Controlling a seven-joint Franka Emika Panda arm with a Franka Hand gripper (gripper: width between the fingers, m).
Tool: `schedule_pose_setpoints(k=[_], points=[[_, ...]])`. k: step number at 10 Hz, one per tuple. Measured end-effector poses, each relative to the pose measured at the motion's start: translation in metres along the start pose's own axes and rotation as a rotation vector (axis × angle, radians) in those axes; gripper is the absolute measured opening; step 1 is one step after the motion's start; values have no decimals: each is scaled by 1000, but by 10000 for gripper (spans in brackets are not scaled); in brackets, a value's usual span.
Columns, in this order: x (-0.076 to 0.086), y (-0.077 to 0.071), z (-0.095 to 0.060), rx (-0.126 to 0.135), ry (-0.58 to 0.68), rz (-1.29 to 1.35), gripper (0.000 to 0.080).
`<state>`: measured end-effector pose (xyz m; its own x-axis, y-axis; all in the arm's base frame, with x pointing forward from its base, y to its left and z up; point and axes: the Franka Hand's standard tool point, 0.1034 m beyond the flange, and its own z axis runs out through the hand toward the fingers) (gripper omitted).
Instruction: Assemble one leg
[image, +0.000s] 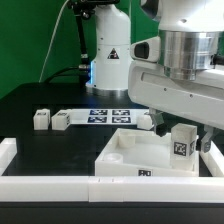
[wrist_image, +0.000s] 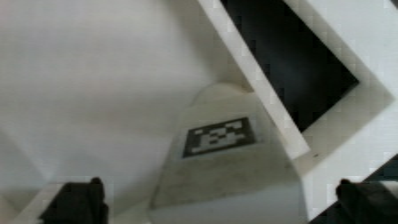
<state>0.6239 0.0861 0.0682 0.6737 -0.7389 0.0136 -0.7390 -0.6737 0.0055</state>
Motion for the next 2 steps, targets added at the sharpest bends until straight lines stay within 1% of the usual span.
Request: schedule_pose_setpoints(k=[2], points=[[0,0,0,0,0,0,649]])
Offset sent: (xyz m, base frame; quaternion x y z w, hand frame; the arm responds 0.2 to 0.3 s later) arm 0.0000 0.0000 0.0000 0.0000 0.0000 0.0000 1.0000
